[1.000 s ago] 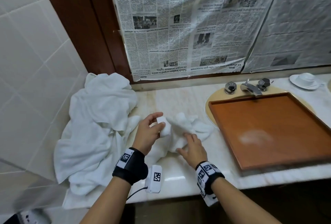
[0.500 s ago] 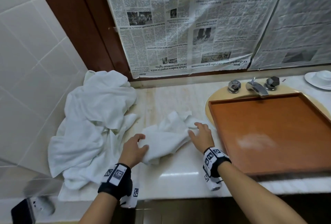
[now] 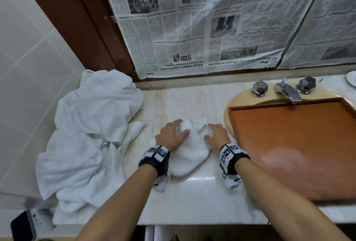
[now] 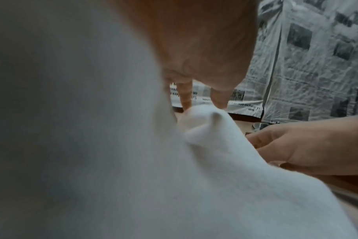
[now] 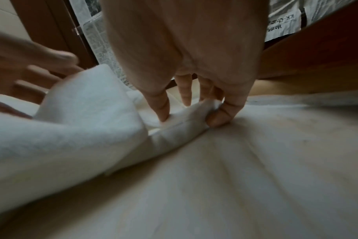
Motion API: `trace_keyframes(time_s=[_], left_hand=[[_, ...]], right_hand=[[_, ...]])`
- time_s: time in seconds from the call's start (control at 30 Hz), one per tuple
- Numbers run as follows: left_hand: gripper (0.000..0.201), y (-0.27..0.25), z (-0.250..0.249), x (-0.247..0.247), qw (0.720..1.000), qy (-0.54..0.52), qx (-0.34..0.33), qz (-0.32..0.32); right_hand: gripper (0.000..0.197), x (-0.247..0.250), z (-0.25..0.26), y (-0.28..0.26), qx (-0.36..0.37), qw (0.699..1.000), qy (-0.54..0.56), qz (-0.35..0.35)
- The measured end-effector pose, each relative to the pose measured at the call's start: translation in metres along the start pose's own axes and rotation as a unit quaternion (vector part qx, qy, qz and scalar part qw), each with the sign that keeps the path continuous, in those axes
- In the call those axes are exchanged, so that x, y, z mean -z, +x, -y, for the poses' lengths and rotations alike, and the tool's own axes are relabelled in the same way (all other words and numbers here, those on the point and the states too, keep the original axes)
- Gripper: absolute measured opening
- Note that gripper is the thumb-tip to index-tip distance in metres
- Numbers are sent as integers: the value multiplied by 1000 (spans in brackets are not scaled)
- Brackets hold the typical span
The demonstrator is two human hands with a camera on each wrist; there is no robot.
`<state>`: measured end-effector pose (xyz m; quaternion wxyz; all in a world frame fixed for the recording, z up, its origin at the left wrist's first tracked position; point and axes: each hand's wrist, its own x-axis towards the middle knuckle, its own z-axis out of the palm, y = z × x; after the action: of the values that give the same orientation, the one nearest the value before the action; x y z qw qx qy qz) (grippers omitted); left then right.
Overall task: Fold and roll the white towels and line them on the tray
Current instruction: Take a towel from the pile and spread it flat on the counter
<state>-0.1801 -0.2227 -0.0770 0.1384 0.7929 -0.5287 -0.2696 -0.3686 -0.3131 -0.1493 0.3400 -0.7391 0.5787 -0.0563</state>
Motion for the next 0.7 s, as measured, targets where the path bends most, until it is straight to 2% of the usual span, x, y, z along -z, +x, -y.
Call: trace_keyframes(time_s=[0.1, 0.2, 0.27, 0.37, 0.47, 0.5, 0.57, 0.6, 0.63, 0.67, 0.7], left_hand=[[56, 13, 6, -9, 999, 0, -8, 46], [29, 4, 12, -6, 998, -21, -9, 56], [22, -11, 18, -1, 998, -6, -6, 66], [24, -33, 33, 6, 988, 66, -10, 138], [39, -40, 30, 24, 960, 115, 0, 255], [42, -36, 28, 31, 953, 120, 6, 276], [42, -23, 24, 41, 959, 102, 6, 265], [40, -16, 25, 42, 969, 81, 6, 233], [37, -9, 29, 41, 980, 60, 10, 187], [36, -2, 34, 37, 990, 43, 22, 136], [36, 4, 41, 30, 994, 39, 32, 92]], right_hand=[[19, -2, -6, 1, 4, 1000, -10, 20], [19, 2, -11, -8, 5, 999, 34, -7], [15, 8, -12, -19, 14, 997, 58, -39], [13, 20, -6, -36, 30, 995, 78, -48], [11, 26, 5, -54, 52, 992, 112, -14], [12, 26, 5, -60, 54, 991, 120, 8], [13, 29, 6, -72, 46, 989, 104, 93], [12, 29, 3, -75, 40, 987, 80, 135], [10, 30, 2, -75, 32, 987, 60, 144], [7, 31, 3, -74, 26, 992, 54, 115], [7, 32, 4, -69, 24, 996, 61, 55]])
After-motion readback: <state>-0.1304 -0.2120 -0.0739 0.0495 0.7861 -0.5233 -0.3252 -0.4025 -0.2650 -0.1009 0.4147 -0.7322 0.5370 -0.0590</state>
